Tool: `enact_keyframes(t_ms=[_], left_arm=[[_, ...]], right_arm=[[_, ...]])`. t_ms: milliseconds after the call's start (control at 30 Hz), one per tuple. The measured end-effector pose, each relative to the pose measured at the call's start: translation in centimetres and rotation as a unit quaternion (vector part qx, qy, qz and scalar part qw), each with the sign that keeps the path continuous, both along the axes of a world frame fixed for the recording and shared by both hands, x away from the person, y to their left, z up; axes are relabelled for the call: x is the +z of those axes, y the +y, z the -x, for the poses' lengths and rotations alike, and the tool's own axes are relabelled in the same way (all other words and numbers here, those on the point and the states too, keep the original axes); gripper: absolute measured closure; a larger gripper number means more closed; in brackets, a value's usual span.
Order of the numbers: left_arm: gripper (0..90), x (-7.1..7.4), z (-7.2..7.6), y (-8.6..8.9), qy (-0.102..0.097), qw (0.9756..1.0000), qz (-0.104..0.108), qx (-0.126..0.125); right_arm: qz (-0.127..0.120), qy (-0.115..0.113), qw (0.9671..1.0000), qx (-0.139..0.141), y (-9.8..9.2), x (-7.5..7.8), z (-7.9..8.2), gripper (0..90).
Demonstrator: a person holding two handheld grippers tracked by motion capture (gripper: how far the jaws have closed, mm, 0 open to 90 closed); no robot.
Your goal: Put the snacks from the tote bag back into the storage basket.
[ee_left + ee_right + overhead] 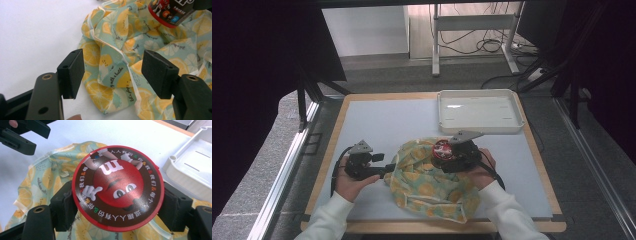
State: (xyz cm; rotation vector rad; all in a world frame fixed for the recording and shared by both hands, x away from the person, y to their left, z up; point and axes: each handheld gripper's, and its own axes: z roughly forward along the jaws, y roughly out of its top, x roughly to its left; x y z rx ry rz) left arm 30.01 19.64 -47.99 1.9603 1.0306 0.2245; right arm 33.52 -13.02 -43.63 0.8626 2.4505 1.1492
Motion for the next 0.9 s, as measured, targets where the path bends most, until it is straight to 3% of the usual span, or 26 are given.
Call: enact_keyframes(t_ms=[300,633,733,900], left_arm=[[34.8,-0.2,0.0,0.0,0.002,1.0,-0.003,-0.003],[34.9,-0.2,0.2,0.7,0.002,0.9999,0.001,0.015],[34.9,-0.2,-0.1,0.4,0.002,0.9999,-0.002,0.01],[34.9,-0.6,-0.2,-0.1,0.007,1.0,-0.005,-0.002]], right_arm=[[-0.013,-0.004,0.9999,0.0,-0.5,0.9,0.0,25.4],[-0.023,-0.009,0.9996,0.016,-0.2,1.6,-0.4,25.4],[-0.031,0.0,0.9992,0.025,-0.2,1.7,-0.3,25.4],[-0.031,-0.009,0.9993,0.019,-0.4,2.3,0.1,25.5]])
